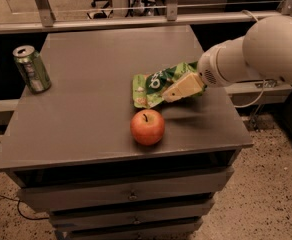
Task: Move green rice chip bag near apple
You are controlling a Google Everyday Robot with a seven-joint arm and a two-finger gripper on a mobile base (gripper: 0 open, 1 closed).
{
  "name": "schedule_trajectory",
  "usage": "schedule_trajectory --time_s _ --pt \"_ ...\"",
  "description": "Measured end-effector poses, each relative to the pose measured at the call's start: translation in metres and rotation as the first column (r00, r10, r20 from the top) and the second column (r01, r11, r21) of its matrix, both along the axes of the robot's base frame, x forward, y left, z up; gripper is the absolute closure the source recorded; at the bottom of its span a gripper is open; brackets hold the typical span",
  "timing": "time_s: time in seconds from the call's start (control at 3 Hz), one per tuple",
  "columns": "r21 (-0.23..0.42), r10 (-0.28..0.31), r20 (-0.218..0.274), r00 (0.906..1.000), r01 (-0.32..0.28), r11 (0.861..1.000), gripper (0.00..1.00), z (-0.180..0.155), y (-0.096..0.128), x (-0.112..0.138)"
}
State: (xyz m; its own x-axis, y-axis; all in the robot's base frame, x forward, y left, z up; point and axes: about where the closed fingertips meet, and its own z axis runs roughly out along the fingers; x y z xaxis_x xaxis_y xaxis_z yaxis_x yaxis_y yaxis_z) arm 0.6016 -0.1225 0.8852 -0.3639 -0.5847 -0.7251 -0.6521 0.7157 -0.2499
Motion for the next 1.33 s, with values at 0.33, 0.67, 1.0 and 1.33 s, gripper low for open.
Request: schedule_trajectory --time_s 0.33,0.67,1.0,1.33 --pt "0.008 -0.014 0.012 0.9998 0.014 1.0 0.0 0.004 -0.01 -0.004" --pt "0.08 -0.028 0.032 0.9991 0.025 0.996 0.0 0.009 -0.038 0.001" --pt "0.156 -0.029 0.085 0.996 0.015 0.988 0.0 0.021 -0.091 0.007" --pt "0.172 -0.003 0.175 0.9846 -0.028 0.985 0.0 0.045 -0.149 0.007"
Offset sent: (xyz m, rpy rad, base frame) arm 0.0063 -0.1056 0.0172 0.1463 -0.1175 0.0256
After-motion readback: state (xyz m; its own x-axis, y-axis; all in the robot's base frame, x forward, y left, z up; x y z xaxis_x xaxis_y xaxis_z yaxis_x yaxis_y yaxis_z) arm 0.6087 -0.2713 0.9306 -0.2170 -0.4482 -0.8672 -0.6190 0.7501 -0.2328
